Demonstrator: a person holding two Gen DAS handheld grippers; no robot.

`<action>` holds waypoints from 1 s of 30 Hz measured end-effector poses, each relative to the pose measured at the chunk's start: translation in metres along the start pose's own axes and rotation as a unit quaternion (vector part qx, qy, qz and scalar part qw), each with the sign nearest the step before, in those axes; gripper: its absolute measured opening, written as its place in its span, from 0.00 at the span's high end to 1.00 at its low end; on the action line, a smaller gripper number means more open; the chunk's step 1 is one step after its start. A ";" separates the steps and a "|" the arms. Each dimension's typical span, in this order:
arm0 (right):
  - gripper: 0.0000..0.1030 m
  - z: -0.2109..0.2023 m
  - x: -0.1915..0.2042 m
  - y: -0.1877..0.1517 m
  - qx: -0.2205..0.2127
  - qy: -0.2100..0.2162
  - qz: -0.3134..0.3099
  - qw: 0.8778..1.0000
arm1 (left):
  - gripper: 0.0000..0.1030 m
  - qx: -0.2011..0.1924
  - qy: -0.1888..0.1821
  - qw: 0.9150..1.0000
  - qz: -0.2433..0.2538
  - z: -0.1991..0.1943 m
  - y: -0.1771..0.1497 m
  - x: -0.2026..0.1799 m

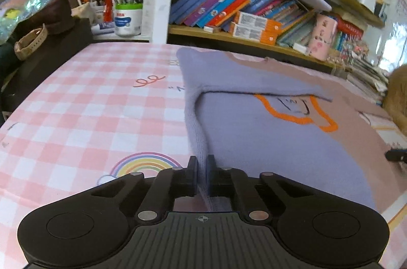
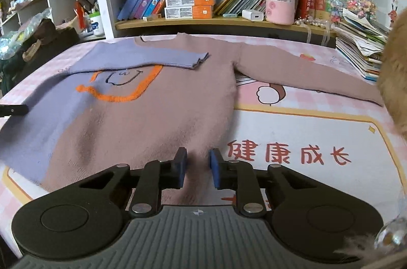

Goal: Fold clothes
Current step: 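Grasp the lavender side edge with the left gripper and fold it inward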

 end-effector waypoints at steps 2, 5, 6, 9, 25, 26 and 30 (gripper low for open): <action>0.86 0.003 0.001 0.001 0.000 0.008 0.003 1.000 | 0.95 -0.003 -0.001 1.000 -0.008 0.001 0.002 0.005; 0.86 0.011 0.010 0.005 0.001 0.017 -0.004 1.000 | 0.95 0.000 0.009 1.000 -0.010 0.005 0.005 0.011; 0.86 0.012 0.012 0.005 0.002 0.018 -0.006 1.000 | 0.95 0.000 0.013 1.000 -0.008 0.006 0.006 0.012; 0.86 0.012 0.017 0.005 0.003 0.022 -0.011 1.000 | 0.95 0.000 0.019 1.000 -0.006 0.009 0.009 0.016; 0.86 0.008 0.041 -0.002 0.010 0.045 -0.037 0.998 | 0.95 -0.002 0.035 0.999 -0.022 -0.008 -0.003 0.033; 0.86 0.007 0.042 -0.003 0.010 0.046 -0.039 0.998 | 0.95 -0.002 0.035 0.999 -0.024 -0.009 -0.005 0.034; 0.86 0.004 0.044 -0.005 0.011 0.048 -0.042 0.998 | 0.95 0.000 0.033 0.999 -0.026 -0.014 -0.010 0.037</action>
Point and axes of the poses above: each gripper's, at about its wrist camera, not at the fingertips, and z roughly the way its jaws point, x to its left, y to its top, the point moved 1 cm from there along z, roughly the way its jaws point, and after that the axes turned 9 degrees about y, right-handed, at the moved point
